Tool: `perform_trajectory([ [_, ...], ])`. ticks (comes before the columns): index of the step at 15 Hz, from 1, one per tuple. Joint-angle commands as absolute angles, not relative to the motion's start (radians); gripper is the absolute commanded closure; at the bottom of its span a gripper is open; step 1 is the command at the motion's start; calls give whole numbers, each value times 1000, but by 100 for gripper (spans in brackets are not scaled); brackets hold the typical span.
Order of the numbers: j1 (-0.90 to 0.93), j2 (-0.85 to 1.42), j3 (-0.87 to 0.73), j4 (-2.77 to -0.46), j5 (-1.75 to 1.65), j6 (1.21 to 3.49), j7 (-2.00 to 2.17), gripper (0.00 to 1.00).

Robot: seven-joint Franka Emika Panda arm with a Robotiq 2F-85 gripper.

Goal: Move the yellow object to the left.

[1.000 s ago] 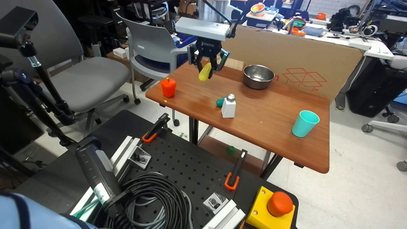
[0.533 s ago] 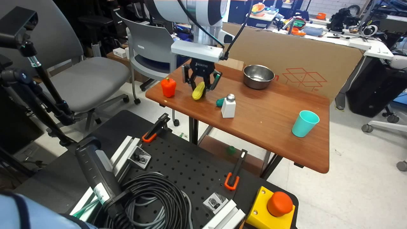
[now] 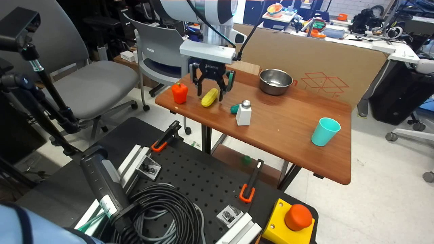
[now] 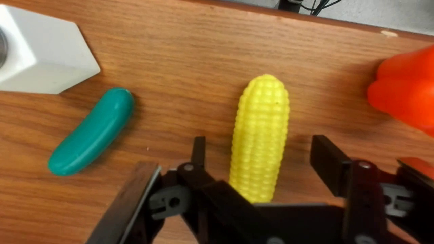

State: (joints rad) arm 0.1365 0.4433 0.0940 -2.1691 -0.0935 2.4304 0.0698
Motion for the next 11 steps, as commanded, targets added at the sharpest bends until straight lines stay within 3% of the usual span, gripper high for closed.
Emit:
perform_trajectory([
  [1, 150, 315, 97, -2215, -107, 2391, 44, 0],
  [5, 120, 127, 92, -2273, -68, 2350, 42, 0],
  [6, 137, 247, 96, -2203, -89, 2375, 55, 0],
  [11, 136, 232, 97, -2217, -90, 2371, 56, 0],
])
